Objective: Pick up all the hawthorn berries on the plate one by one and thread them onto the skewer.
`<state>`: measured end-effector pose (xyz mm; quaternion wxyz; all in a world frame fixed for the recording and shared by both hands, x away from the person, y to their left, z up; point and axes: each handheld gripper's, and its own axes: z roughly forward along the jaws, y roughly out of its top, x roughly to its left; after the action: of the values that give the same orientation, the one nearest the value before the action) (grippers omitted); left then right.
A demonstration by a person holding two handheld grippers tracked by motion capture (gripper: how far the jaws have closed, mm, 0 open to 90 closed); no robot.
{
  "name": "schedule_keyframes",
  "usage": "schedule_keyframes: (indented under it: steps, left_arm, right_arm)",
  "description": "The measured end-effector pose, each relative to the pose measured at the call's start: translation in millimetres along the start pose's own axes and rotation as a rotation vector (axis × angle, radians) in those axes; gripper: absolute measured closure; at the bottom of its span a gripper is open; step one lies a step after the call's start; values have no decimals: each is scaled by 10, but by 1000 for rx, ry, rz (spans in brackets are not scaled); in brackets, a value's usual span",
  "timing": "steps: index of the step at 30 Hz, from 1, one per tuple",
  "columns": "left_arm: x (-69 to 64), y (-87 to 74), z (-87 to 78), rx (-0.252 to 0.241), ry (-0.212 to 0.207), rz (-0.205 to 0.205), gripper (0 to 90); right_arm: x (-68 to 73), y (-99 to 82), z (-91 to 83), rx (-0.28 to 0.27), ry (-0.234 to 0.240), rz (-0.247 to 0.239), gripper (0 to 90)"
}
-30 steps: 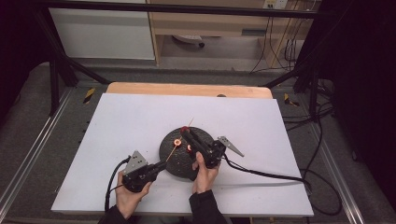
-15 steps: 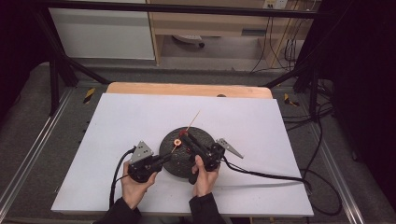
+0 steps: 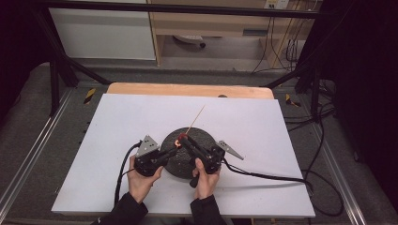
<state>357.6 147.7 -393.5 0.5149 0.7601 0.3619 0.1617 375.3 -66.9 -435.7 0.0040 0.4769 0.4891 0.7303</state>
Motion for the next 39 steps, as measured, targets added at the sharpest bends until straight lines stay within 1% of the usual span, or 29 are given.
schedule_keyframes:
  steps: [8, 9, 10, 11, 12, 13, 14, 16, 17, 18, 19, 20, 21, 23, 26, 29, 31, 32, 34, 37, 38, 39]
  left_arm:
    - [7, 5, 19, 2, -2, 3, 884]
    - [11, 2, 15, 2, -5, 4, 884]
    - [13, -3, 10, 3, -4, 6, 884]
    - [25, -21, -9, 6, -4, 10, 884]
    - [25, -21, -9, 6, -4, 10, 884]
    - [46, -48, -38, 10, 1, 12, 884]
    - [46, -48, -38, 10, 1, 12, 884]
    - [77, -83, -77, 17, 4, 13, 884]
    - [116, -118, -116, 21, 11, 7, 884]
    - [116, -118, -116, 21, 11, 7, 884]
    - [159, -151, -158, 27, 15, 5, 884]
    - [159, -151, -158, 27, 15, 5, 884]
    - [189, -186, -201, 33, 21, 7, 884]
    - [222, -218, -249, 38, 25, 5, 884]
    - [260, -259, -326, 45, 29, 10, 884]
    - [289, -310, -398, 56, 31, 13, 884]
    - [308, -352, -452, 63, 30, 14, 883]
    - [308, -352, -452, 63, 30, 14, 884]
    - [342, -414, -526, 67, 32, 10, 884]
    - [359, -456, -566, 74, 34, 13, 883]
    - [366, -478, -583, 80, 34, 13, 883]
    - [385, -520, -618, 87, 34, 13, 883]
  right_arm:
    - [-1, -8, -3, 18, -2, -4, 626]
    - [3, -1, -4, 27, -1, -7, 607]
    - [3, -1, -4, 27, -1, -7, 607]
    - [5, 16, -10, 35, -20, -29, 551]
    - [5, 16, -10, 35, -20, -29, 551]
    - [10, 43, -16, 52, -25, -52, 508]
    - [10, 43, -16, 52, -25, -52, 508]
    - [17, 76, -23, 64, -38, -84, 446]
    - [17, 112, -34, 84, -45, -104, 371]
    - [19, 129, -39, 100, -49, -111, 345]
    - [8, 146, -45, 113, -54, -136, 323]
    - [8, 146, -45, 113, -54, -136, 323]
    - [3, 172, -61, 144, -70, -170, 268]
    - [-15, 199, -77, 188, -84, -212, 205]
    - [-49, 241, -102, 253, -99, -249, 143]
    - [-70, 266, -126, 314, -118, -272, 88]
    - [-88, 279, -138, 359, -129, -305, 67]
    - [-90, 283, -143, 378, -136, -318, 62]
    - [-97, 292, -156, 419, -146, -346, 50]
    - [-106, 299, -169, 471, -153, -373, 38]
    - [-106, 299, -169, 471, -153, -373, 38]
    - [-112, 304, -176, 503, -159, -392, 33]
